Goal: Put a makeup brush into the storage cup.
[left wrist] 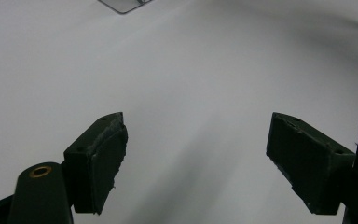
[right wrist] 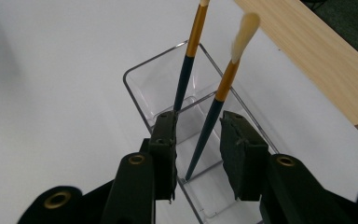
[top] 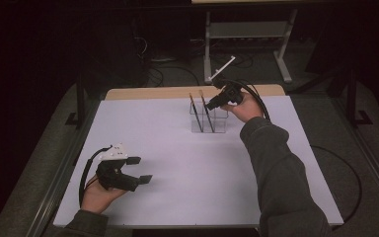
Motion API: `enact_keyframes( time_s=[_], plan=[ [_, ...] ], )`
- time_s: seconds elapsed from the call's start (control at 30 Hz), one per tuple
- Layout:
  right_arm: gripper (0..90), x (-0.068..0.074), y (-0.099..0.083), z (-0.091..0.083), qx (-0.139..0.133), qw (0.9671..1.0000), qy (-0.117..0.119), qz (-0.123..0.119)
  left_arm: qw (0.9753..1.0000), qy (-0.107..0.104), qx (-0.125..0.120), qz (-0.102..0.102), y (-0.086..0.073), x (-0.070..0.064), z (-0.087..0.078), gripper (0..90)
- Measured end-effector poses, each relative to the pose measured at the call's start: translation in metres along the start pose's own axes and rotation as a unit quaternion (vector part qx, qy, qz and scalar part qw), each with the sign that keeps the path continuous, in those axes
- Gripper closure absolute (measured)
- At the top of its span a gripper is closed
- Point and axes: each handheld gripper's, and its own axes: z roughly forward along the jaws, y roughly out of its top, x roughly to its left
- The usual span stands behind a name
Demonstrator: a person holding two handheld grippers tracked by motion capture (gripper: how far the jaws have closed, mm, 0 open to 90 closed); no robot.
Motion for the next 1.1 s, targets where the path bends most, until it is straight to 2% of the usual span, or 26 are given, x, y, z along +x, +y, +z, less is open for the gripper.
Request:
enact_keyframes(
  time_s=[0.13, 0.27, 0.33, 0.4, 0.53, 0.57, 0.9, 1.0, 1.1],
  plan=[
    [62.5, 0.000, -0.005, -0.002, -0.007, 1.0000, 0.003, 0.002, 1.0000, 0.000, 0.001, 0.003, 0.000, 0.000, 0.000, 19.4],
    [59.8, 0.001, -0.011, -0.005, -0.016, 0.9998, 0.003, 0.008, 1.0000, 0.001, -0.003, -0.002, 0.001, 0.000, 0.000, 19.3],
    [58.7, 0.001, -0.014, -0.005, -0.018, 0.9998, 0.006, 0.010, 1.0000, 0.003, 0.000, 0.007, 0.000, 0.001, -0.001, 19.4],
    [58.0, 0.002, -0.018, -0.007, -0.023, 0.9997, 0.004, 0.009, 1.0000, 0.002, 0.000, 0.003, 0.000, 0.000, -0.001, 19.4],
    [55.6, 0.004, -0.024, -0.011, -0.035, 0.9992, 0.003, 0.017, 1.0000, 0.003, -0.002, 0.004, -0.001, 0.001, -0.002, 19.4],
    [54.7, 0.005, -0.025, -0.012, -0.039, 0.9989, 0.009, 0.026, 1.0000, 0.003, -0.001, 0.005, -0.001, 0.001, -0.002, 19.3],
    [51.2, 0.008, -0.044, -0.017, -0.058, 0.9975, 0.013, 0.038, 0.9999, 0.005, 0.004, 0.008, -0.001, 0.001, -0.002, 19.2],
    [48.8, 0.009, -0.049, -0.019, -0.062, 0.9969, 0.012, 0.048, 1.0000, 0.007, 0.002, 0.004, -0.002, 0.001, -0.002, 19.1],
    [48.3, 0.011, -0.052, -0.022, -0.071, 0.9965, 0.013, 0.042, 1.0000, 0.006, 0.000, -0.002, -0.003, 0.001, -0.002, 19.1]
  ],
)
